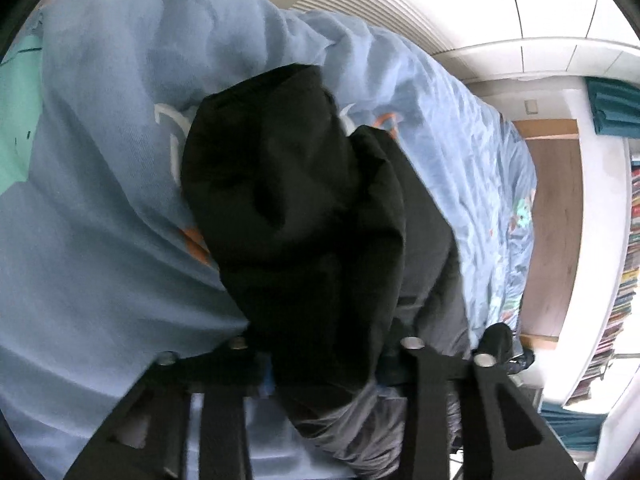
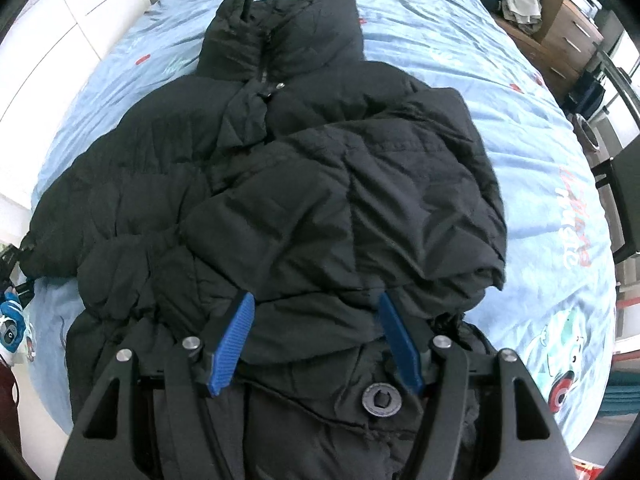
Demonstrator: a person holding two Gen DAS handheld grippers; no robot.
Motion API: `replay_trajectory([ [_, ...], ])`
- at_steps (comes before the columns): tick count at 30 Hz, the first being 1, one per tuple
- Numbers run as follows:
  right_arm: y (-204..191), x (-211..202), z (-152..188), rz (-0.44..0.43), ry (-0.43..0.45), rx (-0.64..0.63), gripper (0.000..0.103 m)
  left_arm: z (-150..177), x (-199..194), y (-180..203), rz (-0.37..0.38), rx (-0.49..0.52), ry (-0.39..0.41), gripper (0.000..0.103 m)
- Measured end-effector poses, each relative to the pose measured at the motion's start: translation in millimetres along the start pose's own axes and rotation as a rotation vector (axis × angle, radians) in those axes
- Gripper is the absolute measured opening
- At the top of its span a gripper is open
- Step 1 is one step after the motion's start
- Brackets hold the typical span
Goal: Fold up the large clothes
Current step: 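Grasp the other sleeve cuff with the left tool, then lift the sleeve with the left tool and fold it over the coat body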
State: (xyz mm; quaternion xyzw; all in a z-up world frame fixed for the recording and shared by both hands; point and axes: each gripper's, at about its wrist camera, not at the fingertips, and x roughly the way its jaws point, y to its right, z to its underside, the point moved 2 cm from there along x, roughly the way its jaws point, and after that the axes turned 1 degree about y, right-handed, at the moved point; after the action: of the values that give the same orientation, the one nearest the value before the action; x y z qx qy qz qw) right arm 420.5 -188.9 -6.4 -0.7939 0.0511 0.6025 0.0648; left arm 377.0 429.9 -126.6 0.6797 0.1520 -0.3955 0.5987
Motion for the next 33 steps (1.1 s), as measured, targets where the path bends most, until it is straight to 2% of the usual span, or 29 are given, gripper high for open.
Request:
replay_trajectory([
  [4,11.5,-16.3,-0.1,0.0,0.022,0.023,0.064,-0.1,-8.7,24.1,0.004,0.047,0.007,0.016],
  [9,29.2,-40.9,0.2,-0.013,0.058,0.059,0.064,8.1,-23.8,58.3,0.025,0.101,0.015,0.013],
  [17,56.4,-88.5,4.3,-0.041,0.131,0.106,0.064,38.8,-50.6,114.6,0.037,0.223,0.021,0.013],
  [24,93.3,-132.4,16.4,-0.045,0.198,0.176,0.064,78.3,-64.3,157.8,0.096,0.309,-0.014,0.012],
  [33,130.1,-171.0,38.7,-0.046,0.272,0.25,0.064,150.5,-70.8,207.4,0.137,0.472,-0.111,0.012],
])
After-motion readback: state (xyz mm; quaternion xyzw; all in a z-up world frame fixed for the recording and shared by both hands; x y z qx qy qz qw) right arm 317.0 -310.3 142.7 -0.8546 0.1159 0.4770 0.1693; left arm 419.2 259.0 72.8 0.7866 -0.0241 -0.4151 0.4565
